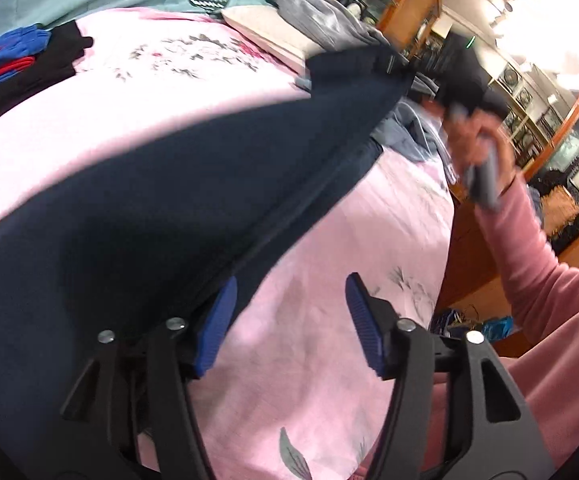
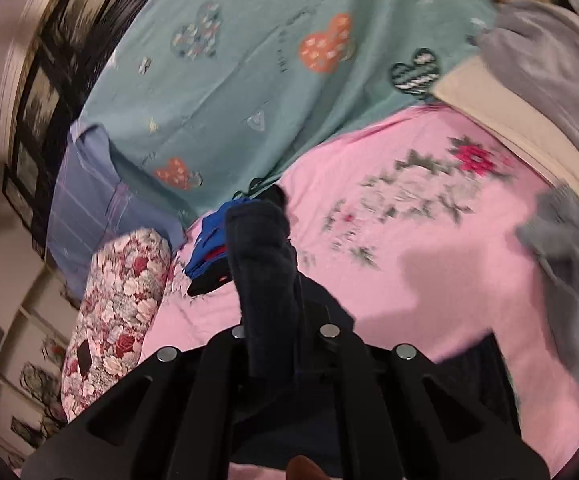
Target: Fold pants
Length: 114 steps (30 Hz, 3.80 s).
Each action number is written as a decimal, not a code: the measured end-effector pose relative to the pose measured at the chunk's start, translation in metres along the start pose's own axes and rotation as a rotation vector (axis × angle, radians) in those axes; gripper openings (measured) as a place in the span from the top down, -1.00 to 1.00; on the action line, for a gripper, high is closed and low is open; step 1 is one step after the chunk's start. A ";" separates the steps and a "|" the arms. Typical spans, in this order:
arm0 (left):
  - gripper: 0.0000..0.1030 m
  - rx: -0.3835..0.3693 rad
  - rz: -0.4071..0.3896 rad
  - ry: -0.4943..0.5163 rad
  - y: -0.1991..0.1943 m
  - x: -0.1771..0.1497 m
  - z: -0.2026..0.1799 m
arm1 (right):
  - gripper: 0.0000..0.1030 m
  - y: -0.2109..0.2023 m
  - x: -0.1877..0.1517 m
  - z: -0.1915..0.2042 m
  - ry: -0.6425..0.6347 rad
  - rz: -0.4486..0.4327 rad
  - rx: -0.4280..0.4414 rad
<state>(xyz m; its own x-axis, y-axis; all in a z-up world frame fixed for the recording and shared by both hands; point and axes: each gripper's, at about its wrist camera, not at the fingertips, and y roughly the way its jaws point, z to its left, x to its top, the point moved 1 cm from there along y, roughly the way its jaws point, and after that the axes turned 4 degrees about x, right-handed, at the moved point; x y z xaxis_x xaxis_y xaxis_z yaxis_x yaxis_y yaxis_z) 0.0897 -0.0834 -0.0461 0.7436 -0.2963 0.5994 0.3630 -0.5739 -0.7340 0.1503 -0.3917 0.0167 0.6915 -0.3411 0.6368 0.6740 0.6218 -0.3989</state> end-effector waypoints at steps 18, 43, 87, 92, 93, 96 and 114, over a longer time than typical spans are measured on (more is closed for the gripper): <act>-0.37 0.081 -0.028 -0.028 -0.015 -0.014 -0.003 | 0.81 0.013 -0.013 -0.069 0.036 0.085 -0.120; -0.66 0.043 -0.057 -0.033 -0.008 -0.022 -0.005 | -0.72 -0.032 -0.069 -0.087 0.260 0.170 -0.128; -0.84 0.648 -0.285 -0.436 -0.204 -0.138 0.128 | -0.79 0.123 -0.214 0.196 -1.090 0.464 0.156; -0.84 0.658 -0.316 -0.556 -0.230 -0.159 0.162 | -0.17 0.167 -0.244 0.234 -1.133 0.621 0.300; -0.84 0.630 -0.323 -0.575 -0.233 -0.162 0.170 | -0.17 0.171 -0.248 0.241 -1.151 0.631 0.322; -0.84 0.545 -0.329 -0.607 -0.236 -0.167 0.191 | -0.17 0.186 -0.259 0.261 -1.183 0.653 0.367; 0.88 0.299 -0.372 -0.579 -0.258 -0.154 0.217 | 0.84 0.232 -0.275 0.315 -1.235 0.612 0.346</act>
<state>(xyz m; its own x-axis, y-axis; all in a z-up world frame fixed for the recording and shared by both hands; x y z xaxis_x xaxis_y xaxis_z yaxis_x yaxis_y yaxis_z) 0.0031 0.2762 -0.0185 0.6883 0.3733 0.6220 0.7241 -0.3014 -0.6204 0.0341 0.0685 -0.0429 0.0571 0.7535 0.6550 0.1344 0.6443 -0.7529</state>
